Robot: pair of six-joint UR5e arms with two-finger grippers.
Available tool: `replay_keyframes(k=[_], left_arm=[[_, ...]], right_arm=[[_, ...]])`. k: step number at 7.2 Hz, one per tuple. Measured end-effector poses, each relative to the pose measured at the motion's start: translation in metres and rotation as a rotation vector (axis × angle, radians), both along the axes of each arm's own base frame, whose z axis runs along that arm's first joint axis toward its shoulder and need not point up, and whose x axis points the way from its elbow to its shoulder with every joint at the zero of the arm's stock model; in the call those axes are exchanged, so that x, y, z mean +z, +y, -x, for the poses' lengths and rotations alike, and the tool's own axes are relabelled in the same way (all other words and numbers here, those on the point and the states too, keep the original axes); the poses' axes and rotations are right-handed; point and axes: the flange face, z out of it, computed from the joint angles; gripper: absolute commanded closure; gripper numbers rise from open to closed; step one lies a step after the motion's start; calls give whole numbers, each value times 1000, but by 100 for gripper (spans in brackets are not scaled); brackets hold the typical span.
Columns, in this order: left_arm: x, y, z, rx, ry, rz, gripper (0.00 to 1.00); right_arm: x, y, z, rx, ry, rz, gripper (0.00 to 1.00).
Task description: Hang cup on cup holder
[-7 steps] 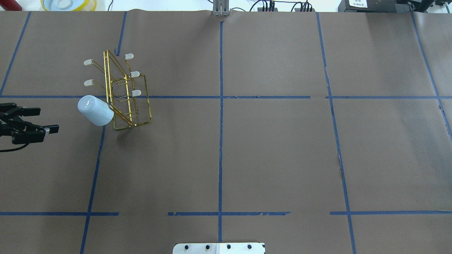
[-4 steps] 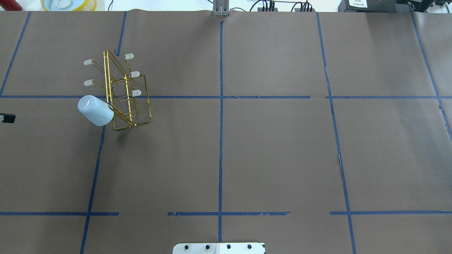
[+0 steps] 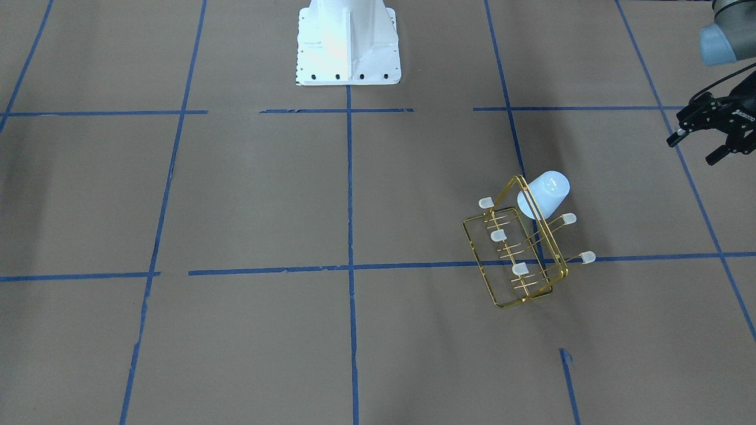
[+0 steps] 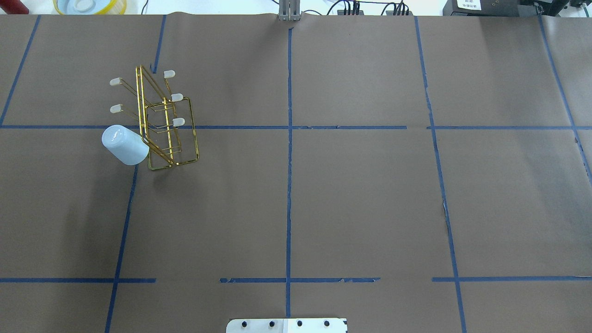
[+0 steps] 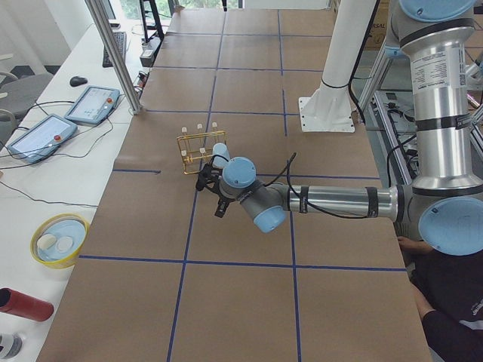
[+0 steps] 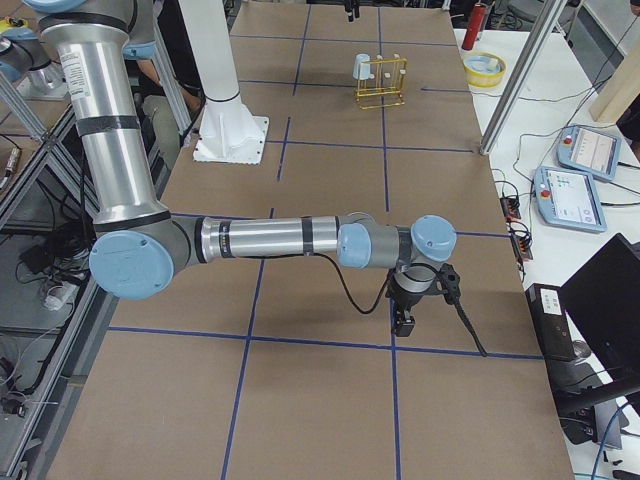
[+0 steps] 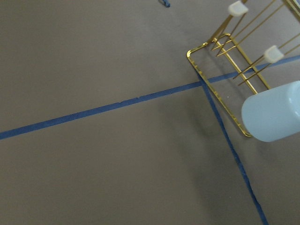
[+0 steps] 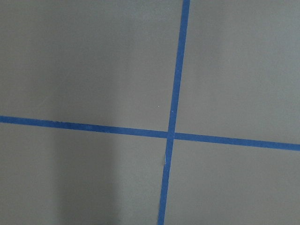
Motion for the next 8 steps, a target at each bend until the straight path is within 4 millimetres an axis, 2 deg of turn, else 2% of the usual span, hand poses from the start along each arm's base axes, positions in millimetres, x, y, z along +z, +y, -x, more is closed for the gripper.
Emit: replay_keyframes(k=[1, 3, 4, 5, 6, 8], left_arm=[[4, -16, 16, -25, -89, -63, 0], [5, -71, 76, -20, -296, -157, 0], [5, -96, 105, 15, -361, -144, 0], [10, -106, 124, 45, -386, -91, 0], [20, -107, 137, 62, -383, -15, 0], [63, -81, 144, 97, -304, 159, 0]], right_arm=[[0, 0, 0, 0, 0, 0, 0], [0, 0, 0, 0, 0, 0, 0], [0, 0, 0, 0, 0, 0, 0], [0, 0, 0, 0, 0, 0, 0], [0, 0, 0, 0, 0, 0, 0], [0, 0, 0, 0, 0, 0, 0]])
